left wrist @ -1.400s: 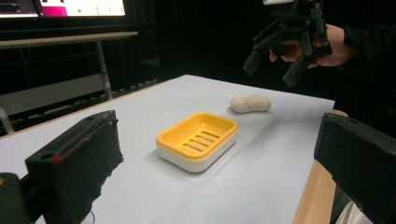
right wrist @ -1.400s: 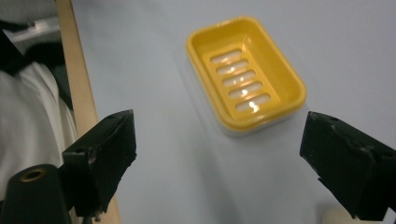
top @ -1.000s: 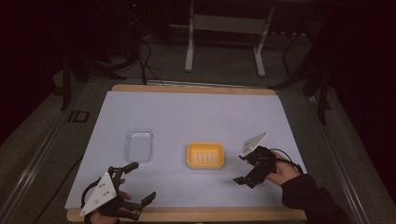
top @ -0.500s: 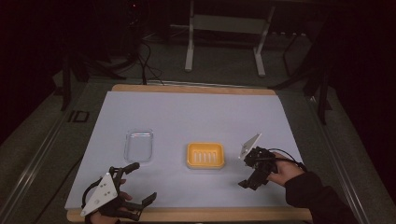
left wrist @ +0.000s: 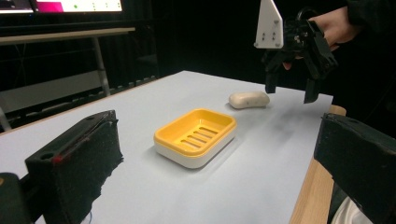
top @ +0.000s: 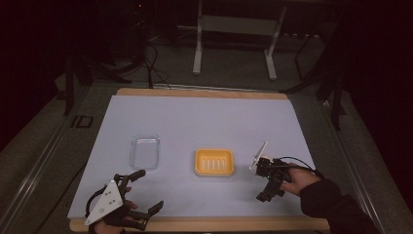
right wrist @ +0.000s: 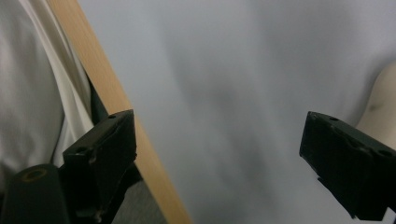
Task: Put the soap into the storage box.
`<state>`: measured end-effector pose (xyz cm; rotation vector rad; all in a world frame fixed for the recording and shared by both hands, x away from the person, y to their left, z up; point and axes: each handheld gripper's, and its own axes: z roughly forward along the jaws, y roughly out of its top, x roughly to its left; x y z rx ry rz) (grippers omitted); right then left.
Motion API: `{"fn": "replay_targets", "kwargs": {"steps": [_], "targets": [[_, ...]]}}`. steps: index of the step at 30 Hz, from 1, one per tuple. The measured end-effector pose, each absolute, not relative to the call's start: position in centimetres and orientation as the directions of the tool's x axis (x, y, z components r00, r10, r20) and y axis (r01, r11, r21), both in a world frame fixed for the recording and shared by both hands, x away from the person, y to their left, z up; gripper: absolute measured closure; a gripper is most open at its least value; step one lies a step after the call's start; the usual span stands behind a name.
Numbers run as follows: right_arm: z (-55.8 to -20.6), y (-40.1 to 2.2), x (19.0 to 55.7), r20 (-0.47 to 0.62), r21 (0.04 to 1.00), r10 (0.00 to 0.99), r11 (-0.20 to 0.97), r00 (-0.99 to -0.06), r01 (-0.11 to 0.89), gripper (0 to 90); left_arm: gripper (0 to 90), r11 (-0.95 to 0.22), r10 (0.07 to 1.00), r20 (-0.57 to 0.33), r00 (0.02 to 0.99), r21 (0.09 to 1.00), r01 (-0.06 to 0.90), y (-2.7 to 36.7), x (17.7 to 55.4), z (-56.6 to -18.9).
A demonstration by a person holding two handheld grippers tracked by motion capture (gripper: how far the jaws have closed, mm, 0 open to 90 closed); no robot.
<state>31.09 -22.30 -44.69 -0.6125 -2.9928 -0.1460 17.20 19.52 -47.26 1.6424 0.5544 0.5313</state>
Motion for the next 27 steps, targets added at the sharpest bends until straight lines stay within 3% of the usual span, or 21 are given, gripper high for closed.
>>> {"fn": "replay_targets", "kwargs": {"steps": [12, 27], "targets": [[-45.3, -23.6, 31.4, 0.108, -0.045, 0.440, 0.898, -0.892, 0.438, 10.7, 0.8, -0.128, 0.629, 0.034, 0.777, 0.990, 0.060, 19.5, 17.2, -47.3], [-46.2, -25.9, 32.7, 0.077, -0.117, 0.504, 0.861, -0.860, 0.494, 12.5, 0.8, -0.130, 0.628, 0.034, 0.778, 0.990, 0.062, 19.4, 17.2, -47.3]]}}
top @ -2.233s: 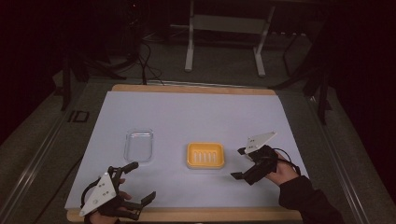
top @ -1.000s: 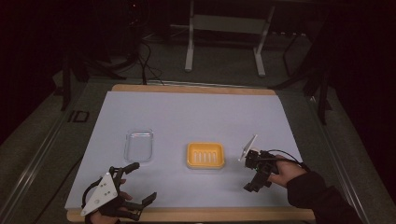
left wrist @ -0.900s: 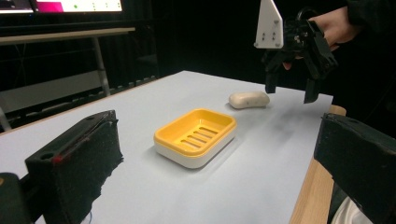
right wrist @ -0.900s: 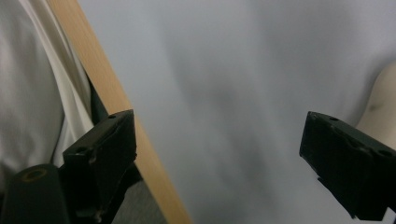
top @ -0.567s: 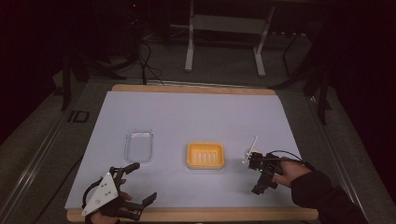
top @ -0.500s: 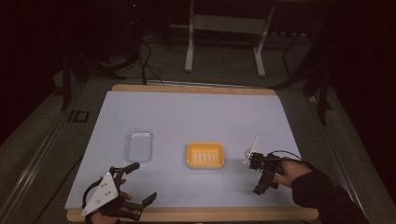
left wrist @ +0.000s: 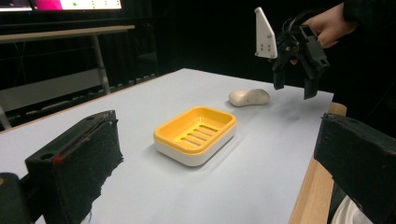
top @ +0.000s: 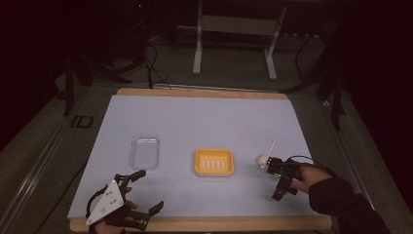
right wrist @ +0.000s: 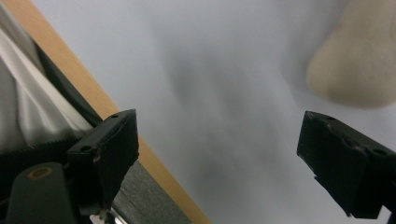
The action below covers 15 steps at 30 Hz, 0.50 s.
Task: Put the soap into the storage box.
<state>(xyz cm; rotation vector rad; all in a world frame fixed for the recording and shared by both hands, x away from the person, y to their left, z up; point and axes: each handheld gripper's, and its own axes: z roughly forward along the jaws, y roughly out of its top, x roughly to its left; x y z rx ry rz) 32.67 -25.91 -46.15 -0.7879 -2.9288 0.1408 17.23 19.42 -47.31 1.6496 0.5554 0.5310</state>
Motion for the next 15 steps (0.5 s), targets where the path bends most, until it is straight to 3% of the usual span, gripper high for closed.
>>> {"fn": "replay_targets", "kwargs": {"steps": [15], "targets": [[-46.9, -28.9, 34.4, 0.067, -0.132, 0.592, 0.803, -0.803, 0.581, 12.5, 0.8, -0.136, 0.626, 0.036, 0.779, 0.989, 0.064, 19.4, 17.2, -47.3]]}}
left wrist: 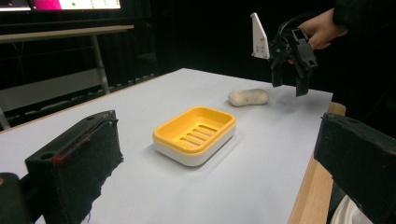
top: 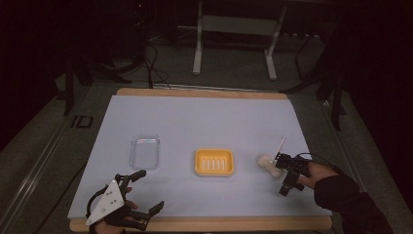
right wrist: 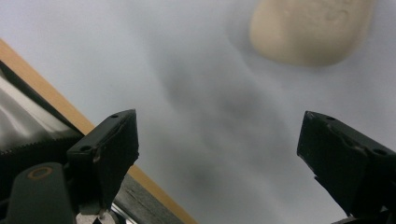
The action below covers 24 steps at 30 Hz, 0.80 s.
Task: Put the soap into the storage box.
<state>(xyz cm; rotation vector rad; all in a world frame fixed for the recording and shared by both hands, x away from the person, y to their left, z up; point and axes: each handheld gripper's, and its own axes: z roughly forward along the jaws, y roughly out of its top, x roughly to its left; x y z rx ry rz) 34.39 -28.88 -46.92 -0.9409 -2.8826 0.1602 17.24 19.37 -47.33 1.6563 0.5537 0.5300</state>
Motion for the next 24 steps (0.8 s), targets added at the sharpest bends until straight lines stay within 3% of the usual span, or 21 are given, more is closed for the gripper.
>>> {"fn": "replay_targets", "kwargs": {"steps": [24], "targets": [[-47.5, -29.5, 36.9, 0.080, -0.004, 0.645, 0.763, -0.760, 0.647, 13.3, 0.8, -0.136, 0.616, 0.032, 0.787, 0.988, 0.067, 19.3, 17.3, -47.4]]}}
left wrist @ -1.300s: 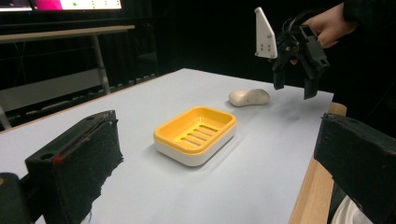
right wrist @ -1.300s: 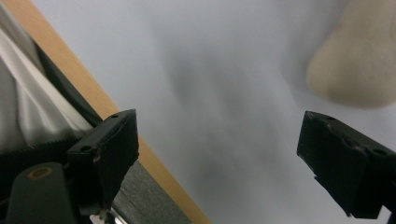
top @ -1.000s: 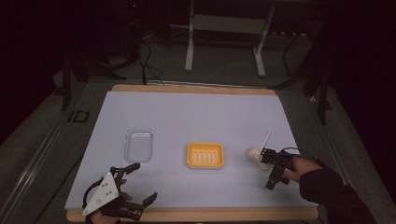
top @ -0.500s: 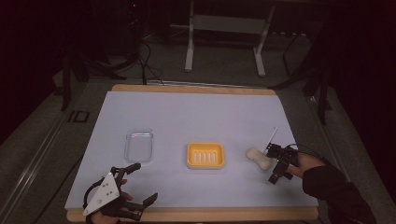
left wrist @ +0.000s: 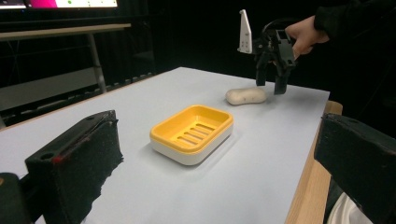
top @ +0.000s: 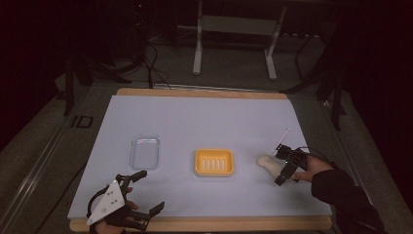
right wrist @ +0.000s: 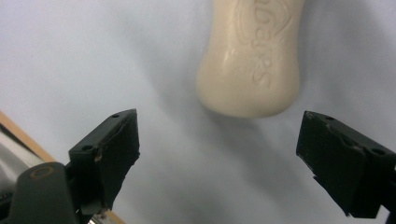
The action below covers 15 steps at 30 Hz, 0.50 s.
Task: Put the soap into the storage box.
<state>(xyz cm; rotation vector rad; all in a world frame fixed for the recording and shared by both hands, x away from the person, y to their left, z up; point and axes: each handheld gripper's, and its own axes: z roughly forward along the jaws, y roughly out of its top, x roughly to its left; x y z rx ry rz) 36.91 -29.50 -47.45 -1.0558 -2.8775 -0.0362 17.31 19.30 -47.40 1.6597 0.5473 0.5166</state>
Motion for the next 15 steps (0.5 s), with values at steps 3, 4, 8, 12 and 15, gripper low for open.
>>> {"fn": "replay_targets", "kwargs": {"steps": [3, 4, 8, 12, 15], "targets": [[-47.60, -29.37, 37.12, 0.053, 0.011, 0.652, 0.757, -0.756, 0.654, 13.4, 0.7, -0.137, 0.615, 0.031, 0.788, 0.988, 0.068, 19.26, 17.33, -47.42], [-47.61, -29.36, 37.19, 0.042, 0.020, 0.656, 0.754, -0.754, 0.657, 13.5, 0.7, -0.137, 0.615, 0.031, 0.788, 0.988, 0.068, 19.25, 17.32, -47.42], [-47.63, -29.26, 37.32, 0.038, 0.047, 0.657, 0.751, -0.753, 0.658, 14.0, 0.8, -0.136, 0.614, 0.030, 0.788, 0.988, 0.068, 19.27, 17.34, -47.42], [-47.44, -29.17, 37.67, 0.048, 0.117, 0.637, 0.761, -0.769, 0.638, 16.1, 0.7, -0.136, 0.614, 0.030, 0.789, 0.988, 0.069, 19.23, 17.34, -47.43], [-47.46, -29.02, 37.91, 0.048, 0.137, 0.631, 0.764, -0.775, 0.630, 17.2, 0.7, -0.151, 0.613, 0.037, 0.789, 0.986, 0.071, 19.19, 17.35, -47.47]]}}
